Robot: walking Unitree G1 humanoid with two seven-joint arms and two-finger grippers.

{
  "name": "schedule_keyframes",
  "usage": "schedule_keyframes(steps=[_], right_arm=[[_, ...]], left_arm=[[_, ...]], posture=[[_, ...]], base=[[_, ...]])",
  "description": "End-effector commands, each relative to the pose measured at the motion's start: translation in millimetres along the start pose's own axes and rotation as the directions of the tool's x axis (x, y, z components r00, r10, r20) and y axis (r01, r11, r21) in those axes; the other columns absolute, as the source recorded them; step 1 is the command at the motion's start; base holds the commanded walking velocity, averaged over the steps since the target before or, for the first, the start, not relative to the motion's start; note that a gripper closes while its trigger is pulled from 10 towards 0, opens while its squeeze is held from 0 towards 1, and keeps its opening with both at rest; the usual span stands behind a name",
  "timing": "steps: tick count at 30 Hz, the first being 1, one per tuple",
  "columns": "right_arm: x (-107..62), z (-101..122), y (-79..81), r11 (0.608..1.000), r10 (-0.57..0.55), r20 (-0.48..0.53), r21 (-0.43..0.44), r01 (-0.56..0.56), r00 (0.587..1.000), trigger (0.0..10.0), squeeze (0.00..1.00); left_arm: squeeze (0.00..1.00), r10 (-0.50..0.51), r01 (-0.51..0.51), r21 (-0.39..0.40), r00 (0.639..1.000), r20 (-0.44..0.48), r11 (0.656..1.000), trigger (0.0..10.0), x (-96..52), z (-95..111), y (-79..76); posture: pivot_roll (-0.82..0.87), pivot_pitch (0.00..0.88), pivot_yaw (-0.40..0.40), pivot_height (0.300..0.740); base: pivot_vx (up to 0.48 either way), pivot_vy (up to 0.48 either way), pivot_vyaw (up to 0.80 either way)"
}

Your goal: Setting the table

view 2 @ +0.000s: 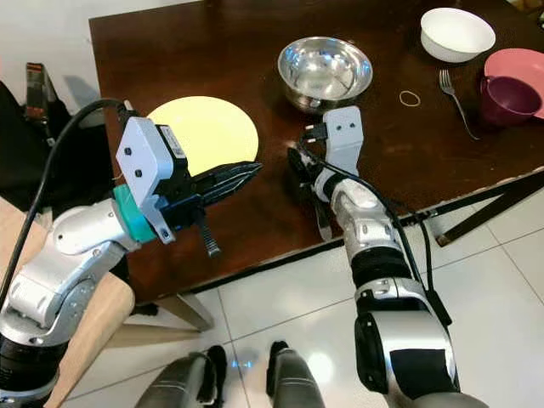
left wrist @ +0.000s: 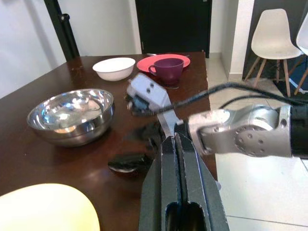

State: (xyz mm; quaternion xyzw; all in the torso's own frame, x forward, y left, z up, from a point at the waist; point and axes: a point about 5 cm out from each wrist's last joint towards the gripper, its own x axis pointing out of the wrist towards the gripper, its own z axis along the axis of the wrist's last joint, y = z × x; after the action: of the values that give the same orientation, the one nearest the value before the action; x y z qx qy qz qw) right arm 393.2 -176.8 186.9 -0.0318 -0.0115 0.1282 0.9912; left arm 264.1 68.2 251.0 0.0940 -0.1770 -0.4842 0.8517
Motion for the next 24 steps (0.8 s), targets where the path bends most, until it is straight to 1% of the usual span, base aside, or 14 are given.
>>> schedule_keyframes(steps=[1,5,6,7,10,12,14,15,16,17,20,22,23,24], right_arm=[[0.1,-3,1.8,1.000,0.011,-0.001,-0.013,-0.011,1.000,10.0,1.00],[-0.2,-2,0.4,1.000,0.008,0.004,-0.022,-0.007,1.000,10.0,1.00],[-1.2,-1,-1.4,1.000,0.005,0.014,-0.031,-0.005,1.000,10.0,0.00],[-1.2,-1,-1.4,1.000,0.005,0.014,-0.031,-0.005,1.000,10.0,0.00],[-10.0,5,-6.9,0.999,-0.019,0.074,-0.035,0.021,0.997,10.0,0.00],[-10.0,5,-6.9,0.999,-0.019,0.074,-0.035,0.021,0.997,10.0,0.00],[-14.7,6,-7.5,0.999,-0.032,0.102,-0.029,0.035,0.994,10.0,0.00],[-21.8,7,-5.9,0.999,-0.043,0.138,-0.017,0.046,0.989,10.0,0.00],[-31.8,10,-1.2,0.999,-0.050,0.186,-0.010,0.052,0.981,10.0,0.00],[-31.8,10,-1.2,0.999,-0.050,0.186,-0.010,0.052,0.981,10.0,0.00],[-65.4,22,22.3,0.997,-0.072,0.347,0.045,0.060,0.935,10.0,0.00],[-65.4,22,22.3,0.997,-0.072,0.347,0.045,0.060,0.935,10.0,0.00],[-72.0,25,27.7,0.997,-0.078,0.379,0.055,0.062,0.922,10.0,0.00],[-72.0,25,27.7,0.997,-0.078,0.379,0.055,0.062,0.922,10.0,0.00]], left_arm=[[0.00,-0.018,0.018,-0.008,1.000,-0.004,1.000,10.0,0.2,0,-5.1],[0.00,-0.017,0.017,-0.009,1.000,-0.005,1.000,10.0,0.3,0,-4.9],[0.00,-0.016,0.016,-0.010,1.000,-0.006,1.000,10.0,0.6,0,-4.9],[0.00,-0.016,0.016,-0.010,1.000,-0.006,1.000,10.0,0.6,0,-4.9],[0.00,0.003,-0.003,-0.013,1.000,-0.016,1.000,10.0,0.6,-4,-3.7],[0.00,0.003,-0.003,-0.013,1.000,-0.016,1.000,10.0,0.6,-4,-3.7],[0.00,0.028,-0.028,-0.013,0.999,-0.025,1.000,10.0,-0.1,-6,-1.3],[0.00,0.067,-0.067,-0.013,0.997,-0.037,0.998,10.0,-1.5,-9,2.3],[0.00,0.130,-0.131,-0.012,0.990,-0.051,0.991,10.0,-3.6,-13,7.6],[0.00,0.130,-0.131,-0.012,0.990,-0.051,0.991,10.0,-3.6,-13,7.6],[0.00,0.316,-0.320,-0.035,0.945,-0.080,0.947,10.0,-12.0,-22,21.4],[0.00,0.316,-0.320,-0.035,0.945,-0.080,0.947,10.0,-12.0,-22,21.4],[0.00,0.349,-0.354,-0.042,0.933,-0.090,0.934,10.0,-14.2,-25,23.5],[0.00,0.349,-0.354,-0.042,0.933,-0.090,0.934,10.0,-14.2,-25,23.5]], posture=[[0.03,0.195,0.083,0.740],[0.03,0.194,0.082,0.740],[0.02,0.192,0.084,0.740],[0.02,0.192,0.084,0.740],[0.01,0.191,0.089,0.740],[0.01,0.191,0.089,0.740],[0.01,0.191,0.089,0.740],[0.00,0.192,0.099,0.740],[-0.01,0.196,0.105,0.740],[-0.01,0.196,0.105,0.740],[-0.04,0.199,0.124,0.740],[-0.04,0.199,0.124,0.740],[-0.04,0.200,0.125,0.740],[-0.04,0.200,0.125,0.740]], base=[[0.000,0.000,0.00],[0.000,0.000,0.00],[0.000,0.000,0.00],[0.000,0.000,0.00],[0.000,0.000,0.00],[0.000,0.000,0.00],[0.000,0.000,0.00],[0.000,0.000,0.00],[0.000,0.000,0.00],[0.000,0.000,0.00],[0.000,0.000,0.00],[0.000,0.000,0.00],[0.000,0.000,0.00],[0.000,0.000,0.00]])
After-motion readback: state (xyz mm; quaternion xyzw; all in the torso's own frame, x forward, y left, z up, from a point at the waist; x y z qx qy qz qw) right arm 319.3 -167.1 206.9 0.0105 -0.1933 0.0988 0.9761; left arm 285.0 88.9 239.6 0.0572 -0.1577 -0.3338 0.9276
